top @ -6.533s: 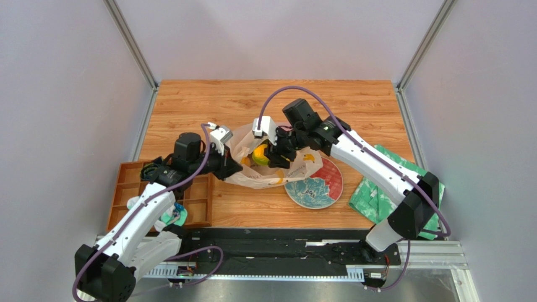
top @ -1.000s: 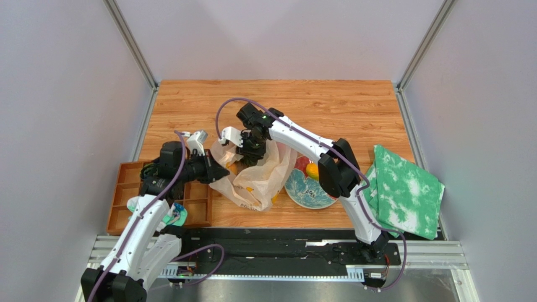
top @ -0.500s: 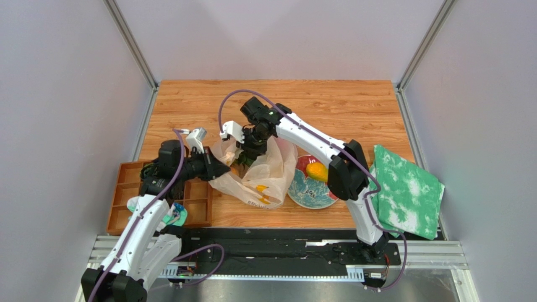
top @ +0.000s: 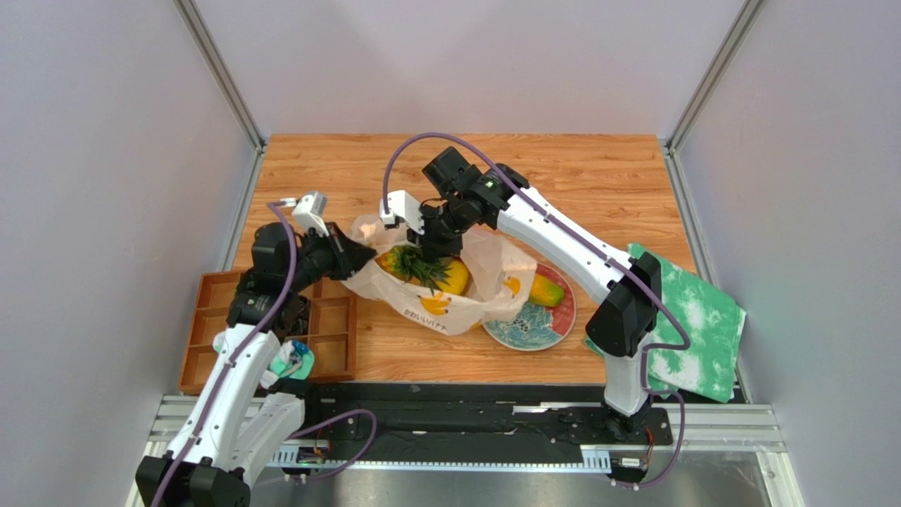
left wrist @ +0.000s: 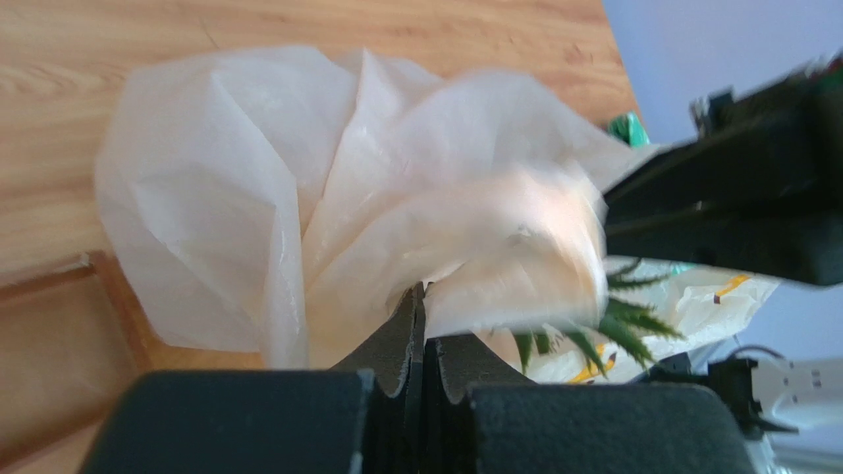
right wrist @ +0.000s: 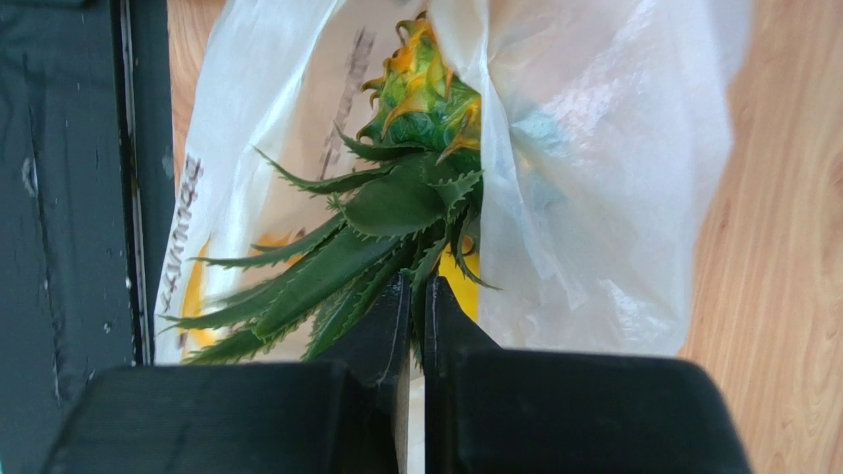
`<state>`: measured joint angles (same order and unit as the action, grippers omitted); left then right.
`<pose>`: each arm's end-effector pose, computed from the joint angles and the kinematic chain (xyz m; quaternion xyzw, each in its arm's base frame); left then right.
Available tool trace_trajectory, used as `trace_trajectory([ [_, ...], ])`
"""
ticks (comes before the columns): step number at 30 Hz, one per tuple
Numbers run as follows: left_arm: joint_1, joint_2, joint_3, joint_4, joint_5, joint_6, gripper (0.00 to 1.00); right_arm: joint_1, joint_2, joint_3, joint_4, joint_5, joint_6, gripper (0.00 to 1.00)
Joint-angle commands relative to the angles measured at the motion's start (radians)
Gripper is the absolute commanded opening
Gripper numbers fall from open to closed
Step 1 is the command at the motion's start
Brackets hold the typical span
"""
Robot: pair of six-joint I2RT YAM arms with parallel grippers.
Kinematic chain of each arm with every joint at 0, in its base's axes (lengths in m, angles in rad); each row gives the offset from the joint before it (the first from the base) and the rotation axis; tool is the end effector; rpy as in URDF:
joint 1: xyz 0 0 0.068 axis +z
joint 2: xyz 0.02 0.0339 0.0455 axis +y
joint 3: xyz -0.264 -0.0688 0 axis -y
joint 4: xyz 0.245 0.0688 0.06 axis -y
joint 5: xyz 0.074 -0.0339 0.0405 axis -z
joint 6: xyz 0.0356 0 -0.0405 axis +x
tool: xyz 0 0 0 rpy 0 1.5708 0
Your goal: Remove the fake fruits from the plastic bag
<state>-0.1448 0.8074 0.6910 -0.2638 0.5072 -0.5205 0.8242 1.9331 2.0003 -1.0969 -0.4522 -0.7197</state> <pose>0.1810 -0.0439 0.2964 -0.0115 0.8137 -0.3736 0.4452 0.2661 0.3105 0.3458 -0.6980 0.6311 0.2293 0.2488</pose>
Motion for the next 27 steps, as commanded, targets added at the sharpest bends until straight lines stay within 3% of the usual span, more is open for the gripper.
trace_trajectory([
  [1,0.033,0.030,0.088,0.096,-0.114,-0.023,0.00,-0.005,-0.080,-0.023,-0.092,0.020,-0.082,0.00],
  [4,0.033,0.073,0.097,0.173,-0.125,-0.039,0.00,-0.005,-0.092,0.032,-0.185,-0.022,-0.092,0.00],
  [8,0.033,0.125,0.102,0.204,-0.114,-0.058,0.00,-0.003,-0.097,0.260,-0.274,-0.080,-0.034,0.00],
  [12,0.033,0.176,0.127,0.231,-0.122,-0.053,0.00,-0.002,-0.117,0.367,-0.343,-0.085,-0.041,0.00],
  [16,0.033,0.242,0.165,0.241,-0.134,-0.030,0.00,-0.017,-0.229,0.263,-0.240,-0.030,-0.002,0.00],
  [20,0.033,0.254,0.179,0.232,-0.139,-0.016,0.00,-0.080,-0.344,0.105,-0.028,0.094,0.074,0.00],
  [24,0.039,0.250,0.179,0.201,-0.131,-0.009,0.00,-0.309,-0.373,0.061,0.003,0.090,0.138,0.00],
  [27,0.047,0.251,0.176,0.193,-0.116,-0.015,0.00,-0.433,-0.396,-0.007,-0.024,0.061,0.069,0.00],
])
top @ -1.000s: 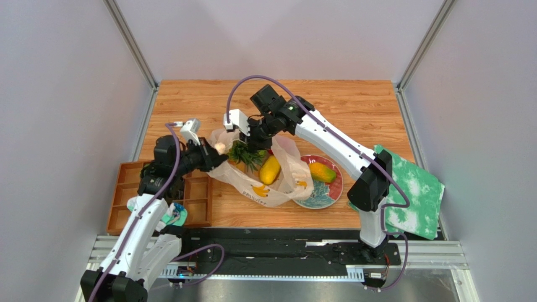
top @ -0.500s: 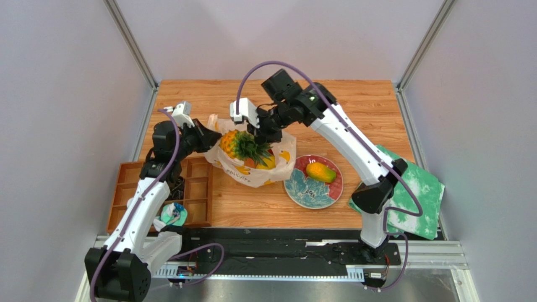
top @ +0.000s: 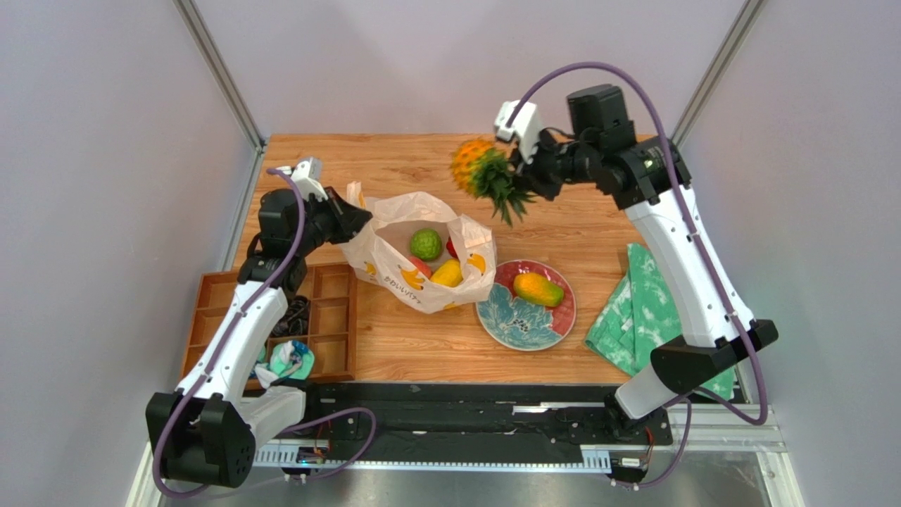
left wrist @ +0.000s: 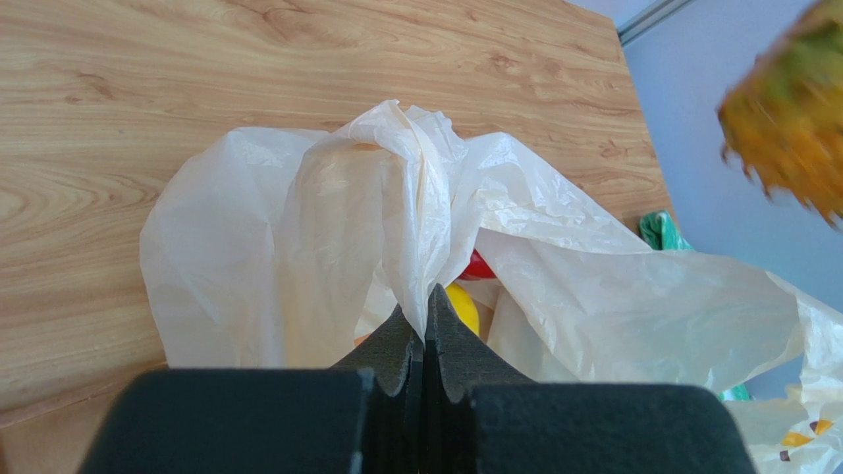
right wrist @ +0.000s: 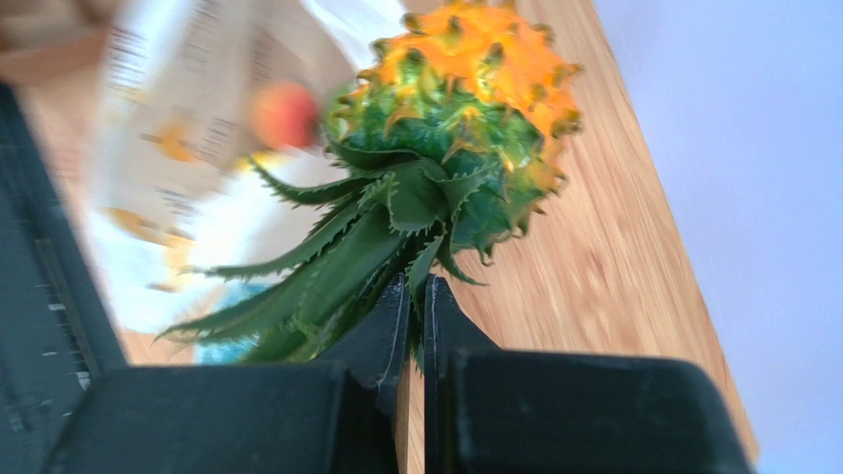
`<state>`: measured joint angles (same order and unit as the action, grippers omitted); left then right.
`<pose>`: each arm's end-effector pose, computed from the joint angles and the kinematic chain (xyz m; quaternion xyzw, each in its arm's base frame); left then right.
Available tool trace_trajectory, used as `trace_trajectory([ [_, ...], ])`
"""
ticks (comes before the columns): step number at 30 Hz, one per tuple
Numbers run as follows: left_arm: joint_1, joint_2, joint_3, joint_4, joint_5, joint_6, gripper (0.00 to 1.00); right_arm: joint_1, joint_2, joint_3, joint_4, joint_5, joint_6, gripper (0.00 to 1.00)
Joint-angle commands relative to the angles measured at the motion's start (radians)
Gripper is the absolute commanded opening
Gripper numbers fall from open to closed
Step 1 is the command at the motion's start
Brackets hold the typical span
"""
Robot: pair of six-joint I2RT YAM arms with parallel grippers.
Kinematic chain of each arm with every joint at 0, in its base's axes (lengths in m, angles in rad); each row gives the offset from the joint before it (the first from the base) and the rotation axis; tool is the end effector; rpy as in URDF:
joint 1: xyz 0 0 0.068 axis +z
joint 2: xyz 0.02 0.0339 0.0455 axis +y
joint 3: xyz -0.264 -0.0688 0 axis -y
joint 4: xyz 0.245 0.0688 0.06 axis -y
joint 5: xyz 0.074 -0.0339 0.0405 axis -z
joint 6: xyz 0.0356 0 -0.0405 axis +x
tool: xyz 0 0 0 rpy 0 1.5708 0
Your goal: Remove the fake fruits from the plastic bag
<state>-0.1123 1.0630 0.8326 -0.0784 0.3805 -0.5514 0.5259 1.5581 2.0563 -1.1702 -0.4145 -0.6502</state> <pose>0.2428 -0.0407 0.3141 -0.0638 0.7981 -0.3331 0.4980 0.2407 0.1563 0.4809 -0.5633 0.6838 0.1586 0.4358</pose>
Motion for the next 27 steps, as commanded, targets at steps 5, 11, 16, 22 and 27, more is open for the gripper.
trace_trajectory([
  [5,0.033,0.006,0.046,-0.011,0.032,0.019,0.00,-0.205,-0.032,-0.253,-0.057,0.040,-0.163,0.00],
  [11,0.048,-0.005,0.036,-0.020,0.046,0.019,0.00,-0.237,-0.006,-0.407,-0.092,0.077,-0.178,0.00],
  [16,0.051,-0.024,0.022,-0.030,0.058,0.024,0.00,-0.241,0.003,-0.467,-0.114,0.088,-0.155,0.00],
  [22,0.053,-0.040,-0.004,-0.031,0.074,0.021,0.00,-0.242,0.037,-0.472,-0.184,0.079,-0.149,0.00],
  [27,0.053,-0.043,-0.023,-0.009,0.083,0.011,0.00,-0.244,0.092,-0.446,-0.273,0.068,-0.167,0.00],
])
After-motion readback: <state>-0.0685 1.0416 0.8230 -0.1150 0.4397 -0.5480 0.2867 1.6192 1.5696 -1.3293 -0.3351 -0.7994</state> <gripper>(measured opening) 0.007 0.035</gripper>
